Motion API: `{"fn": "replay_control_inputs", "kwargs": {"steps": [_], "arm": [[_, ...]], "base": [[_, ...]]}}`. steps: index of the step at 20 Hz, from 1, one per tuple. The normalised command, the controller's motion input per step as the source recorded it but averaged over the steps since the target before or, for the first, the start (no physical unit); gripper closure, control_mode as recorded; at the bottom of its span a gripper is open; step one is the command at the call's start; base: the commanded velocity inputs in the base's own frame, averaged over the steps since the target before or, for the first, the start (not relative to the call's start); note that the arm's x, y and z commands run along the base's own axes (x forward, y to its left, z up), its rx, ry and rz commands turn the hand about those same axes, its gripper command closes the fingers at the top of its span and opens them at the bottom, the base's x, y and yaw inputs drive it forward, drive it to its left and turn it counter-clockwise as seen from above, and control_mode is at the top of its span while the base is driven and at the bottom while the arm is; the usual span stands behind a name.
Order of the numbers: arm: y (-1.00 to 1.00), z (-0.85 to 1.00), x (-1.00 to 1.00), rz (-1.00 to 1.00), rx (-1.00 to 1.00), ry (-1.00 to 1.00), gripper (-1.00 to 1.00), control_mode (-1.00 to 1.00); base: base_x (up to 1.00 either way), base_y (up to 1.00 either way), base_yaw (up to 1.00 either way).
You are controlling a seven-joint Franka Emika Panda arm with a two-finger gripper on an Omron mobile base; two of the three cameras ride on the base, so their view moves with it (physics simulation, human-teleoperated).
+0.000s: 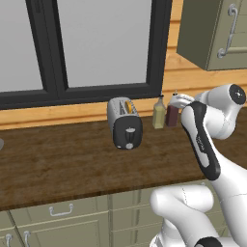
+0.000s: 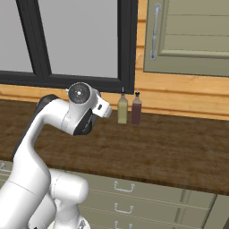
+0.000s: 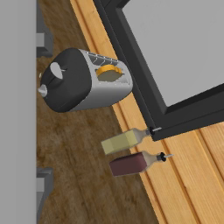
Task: Start the toaster. Once the lever pops up, take the bread to the plate on the dining counter.
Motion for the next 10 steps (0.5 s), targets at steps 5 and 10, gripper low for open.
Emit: {"fn": "replay_control_inputs", "kwargs": {"steps": [5, 10], "arm": [[0.00, 0.00, 0.00, 0.00, 0.00, 0.00, -1.00, -1.00], [0.00, 0.00, 0.00, 0.00, 0.00, 0.00, -1.00, -1.00]], "base": [[0.00, 0.00, 0.00], [0.00, 0.00, 0.00]]}}
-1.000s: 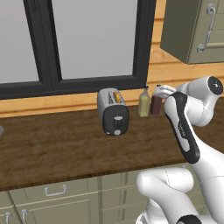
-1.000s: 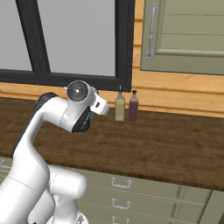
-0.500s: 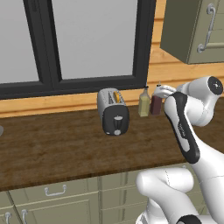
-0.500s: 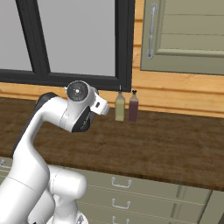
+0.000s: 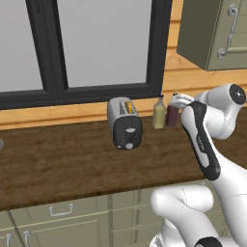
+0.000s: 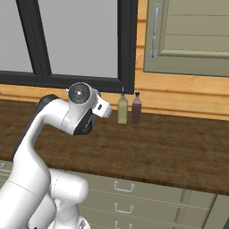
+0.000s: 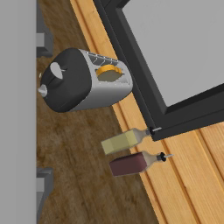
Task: Start the toaster. Once the lever pops up, take the bread to the plate on the dining counter.
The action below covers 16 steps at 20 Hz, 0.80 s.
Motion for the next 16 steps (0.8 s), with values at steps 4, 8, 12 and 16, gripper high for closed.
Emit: {"fn": "replay_control_inputs", "kwargs": {"steps": [4, 8, 12, 16], "arm": [[0.27, 0.00, 0.00, 0.00, -0.04, 0.00, -1.00, -1.00], [0.94, -0.02, 0.00, 0.00, -0.13, -0.02, -1.00, -1.00], [0.79, 0.00, 0.00, 0.00, -0.05, 0.00, -1.00, -1.00], [0.39, 0.00, 0.22, 0.00, 0.00, 0.00, -1.00, -1.00]], "base": [[0.00, 0.00, 0.00], [0.00, 0.00, 0.00], [0.00, 0.00, 0.00], [0.00, 0.00, 0.00]]}}
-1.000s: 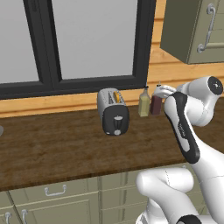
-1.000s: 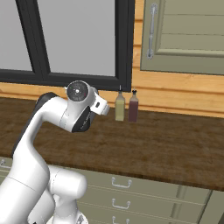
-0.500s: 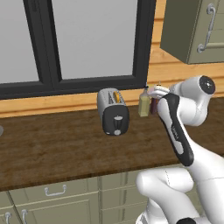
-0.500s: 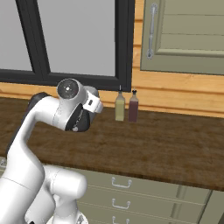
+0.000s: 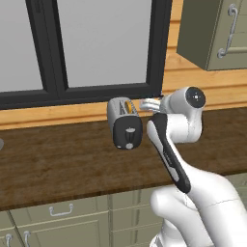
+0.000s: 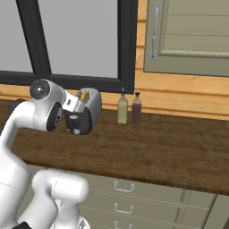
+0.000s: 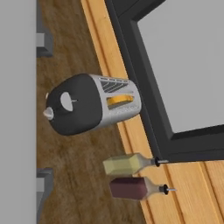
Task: Start the toaster. Once the lever pops up, take the bread to the plate on the dining counter.
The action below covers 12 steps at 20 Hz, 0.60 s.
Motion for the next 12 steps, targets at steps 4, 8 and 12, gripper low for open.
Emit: {"fn": "replay_control_inputs", "kwargs": {"steps": [4, 8, 12], "arm": [[0.01, 0.00, 0.57, 0.02, 0.00, 0.09, -1.00, -1.00], [0.00, 0.00, 0.74, 0.00, 0.00, 0.05, -1.00, -1.00], [0.00, -0.09, 0.58, 0.10, -0.03, 0.01, -1.00, -1.00]], "base": [[0.00, 0.00, 0.00], [0.00, 0.00, 0.00], [0.00, 0.00, 0.00]]}}
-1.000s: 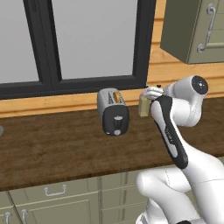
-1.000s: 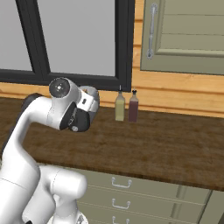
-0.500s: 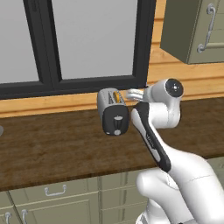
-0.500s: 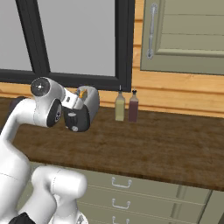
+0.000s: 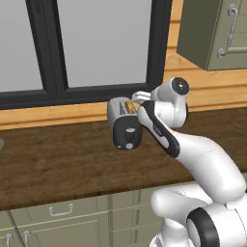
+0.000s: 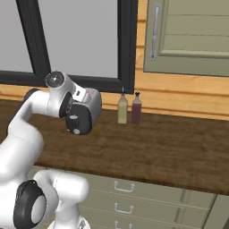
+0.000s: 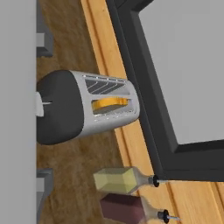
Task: Start the toaster. Once the lever pops up, take the bread to the plate on the dining counter.
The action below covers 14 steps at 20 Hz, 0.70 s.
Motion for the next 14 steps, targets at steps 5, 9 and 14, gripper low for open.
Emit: {"fn": "replay_control_inputs", "kwargs": {"steps": [5, 9, 14], "arm": [[0.17, -0.35, 0.50, 0.14, -0.08, 0.00, -1.00, -1.00], [0.32, -0.21, 0.35, 0.06, -0.16, 0.07, -1.00, -1.00], [0.09, -0.17, 0.30, -0.03, -0.14, 0.11, -1.00, -1.00]], "base": [[0.00, 0.00, 0.00], [0.00, 0.00, 0.00], [0.00, 0.00, 0.00]]}}
